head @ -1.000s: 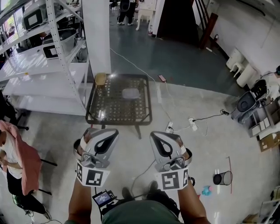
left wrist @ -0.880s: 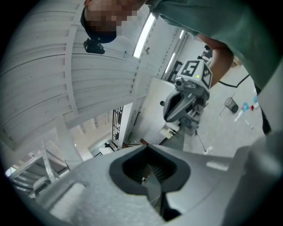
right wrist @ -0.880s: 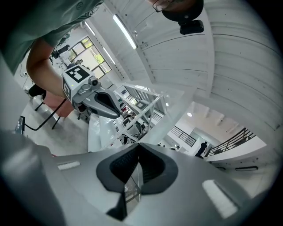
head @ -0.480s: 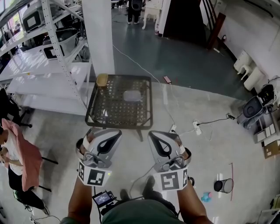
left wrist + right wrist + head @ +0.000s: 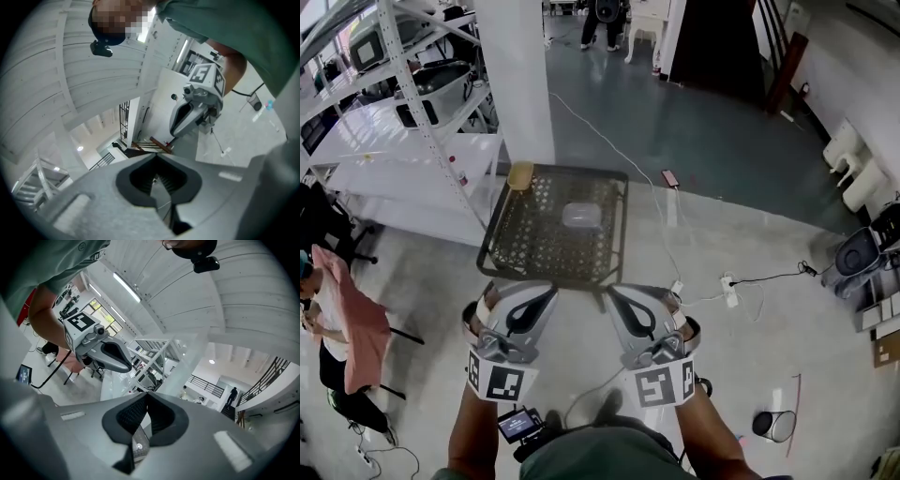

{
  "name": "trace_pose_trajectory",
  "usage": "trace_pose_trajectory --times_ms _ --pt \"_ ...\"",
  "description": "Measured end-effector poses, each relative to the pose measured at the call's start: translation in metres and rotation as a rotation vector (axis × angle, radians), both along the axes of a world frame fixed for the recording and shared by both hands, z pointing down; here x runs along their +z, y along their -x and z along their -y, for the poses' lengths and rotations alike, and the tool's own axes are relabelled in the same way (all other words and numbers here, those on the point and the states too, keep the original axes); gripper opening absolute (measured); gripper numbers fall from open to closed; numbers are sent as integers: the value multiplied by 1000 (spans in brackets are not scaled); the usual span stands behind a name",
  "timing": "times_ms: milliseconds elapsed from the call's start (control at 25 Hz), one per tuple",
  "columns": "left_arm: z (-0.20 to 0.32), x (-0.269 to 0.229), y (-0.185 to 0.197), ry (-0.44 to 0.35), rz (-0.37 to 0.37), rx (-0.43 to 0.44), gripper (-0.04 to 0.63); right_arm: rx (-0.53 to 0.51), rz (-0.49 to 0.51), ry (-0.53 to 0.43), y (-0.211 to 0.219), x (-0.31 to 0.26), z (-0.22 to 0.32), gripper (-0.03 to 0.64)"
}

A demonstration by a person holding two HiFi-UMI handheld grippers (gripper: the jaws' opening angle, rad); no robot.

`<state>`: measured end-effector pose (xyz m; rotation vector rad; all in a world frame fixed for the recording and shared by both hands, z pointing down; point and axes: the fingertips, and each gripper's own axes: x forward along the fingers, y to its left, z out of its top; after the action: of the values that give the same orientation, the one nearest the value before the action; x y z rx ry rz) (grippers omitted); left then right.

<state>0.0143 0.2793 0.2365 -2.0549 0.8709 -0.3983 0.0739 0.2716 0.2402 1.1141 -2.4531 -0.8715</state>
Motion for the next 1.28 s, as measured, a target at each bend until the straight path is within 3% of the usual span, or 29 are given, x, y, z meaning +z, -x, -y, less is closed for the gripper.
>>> trace_pose_trajectory --times_ms 400,640,960,1280 --pt "22 1 -57 -9 53 -54 3 -36 55 -22 -65 -6 28 8" --pt "33 1 -61 3 40 -63 3 -21 71 -4 -79 -4 38 8" --pt "71 6 -64 25 29 6 3 74 59 13 -92 0 70 8" --pt "140 3 -39 25 -9 95 3 183 28 6 -76 -4 127 7"
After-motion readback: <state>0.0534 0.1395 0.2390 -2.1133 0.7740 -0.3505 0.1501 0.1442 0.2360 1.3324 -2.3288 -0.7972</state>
